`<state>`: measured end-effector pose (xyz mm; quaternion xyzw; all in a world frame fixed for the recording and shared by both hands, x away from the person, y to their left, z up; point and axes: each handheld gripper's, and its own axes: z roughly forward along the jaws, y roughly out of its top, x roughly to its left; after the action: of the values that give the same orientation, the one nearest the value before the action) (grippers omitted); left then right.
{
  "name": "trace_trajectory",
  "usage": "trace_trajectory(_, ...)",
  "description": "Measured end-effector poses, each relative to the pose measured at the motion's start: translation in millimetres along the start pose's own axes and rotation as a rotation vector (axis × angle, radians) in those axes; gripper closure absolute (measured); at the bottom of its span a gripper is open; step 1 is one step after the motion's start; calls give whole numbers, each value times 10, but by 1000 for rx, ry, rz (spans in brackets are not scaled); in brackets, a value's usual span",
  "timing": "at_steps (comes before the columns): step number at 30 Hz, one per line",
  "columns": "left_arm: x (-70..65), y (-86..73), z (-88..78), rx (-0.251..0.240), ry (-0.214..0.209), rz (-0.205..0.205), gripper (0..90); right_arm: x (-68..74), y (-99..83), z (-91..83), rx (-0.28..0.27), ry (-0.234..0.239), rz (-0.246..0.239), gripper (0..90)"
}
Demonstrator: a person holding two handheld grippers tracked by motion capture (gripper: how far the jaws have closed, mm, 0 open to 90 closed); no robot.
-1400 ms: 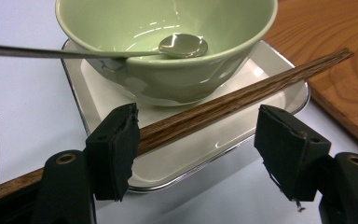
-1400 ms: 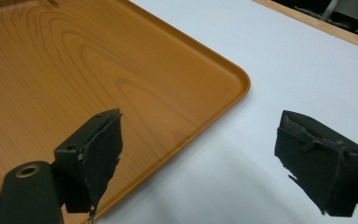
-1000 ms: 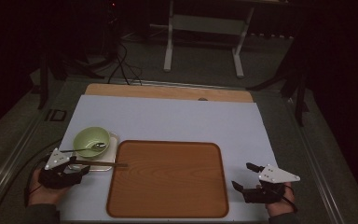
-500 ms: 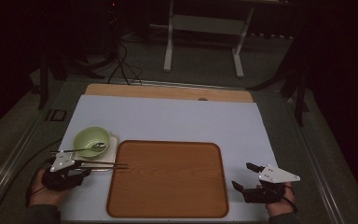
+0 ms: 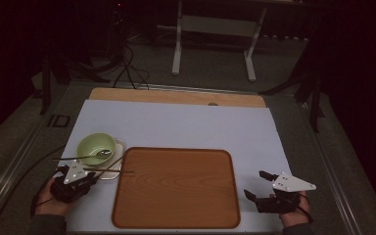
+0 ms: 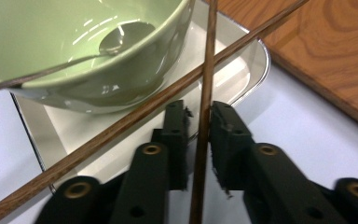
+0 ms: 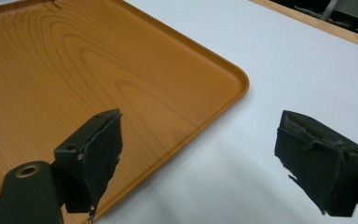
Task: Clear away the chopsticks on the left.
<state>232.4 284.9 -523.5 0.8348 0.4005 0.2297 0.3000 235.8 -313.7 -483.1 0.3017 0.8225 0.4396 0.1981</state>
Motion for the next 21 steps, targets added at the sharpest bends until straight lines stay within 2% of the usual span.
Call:
trace_trajectory(3, -21, 41, 2, 3, -5, -12, 849, 0, 0, 3, 0, 2, 2, 148)
trace_trajectory(5, -23, 47, 3, 6, -6, -17, 850, 2, 1, 5, 2, 4, 2, 148)
trace_trajectory(12, -9, 73, 9, 15, -19, -85, 860, 4, 6, 8, -1, 7, 1, 148)
trace_trajectory(15, -9, 91, 20, 9, -52, -114, 862, 3, 7, 3, -2, 6, 1, 148)
trace_trajectory(19, -39, 114, 31, 9, -75, -121, 862, -3, 2, 4, -2, 5, 3, 148)
trace_trajectory(21, -58, 138, 21, -1, -86, -137, 862, -4, 2, -1, -5, 4, 4, 148)
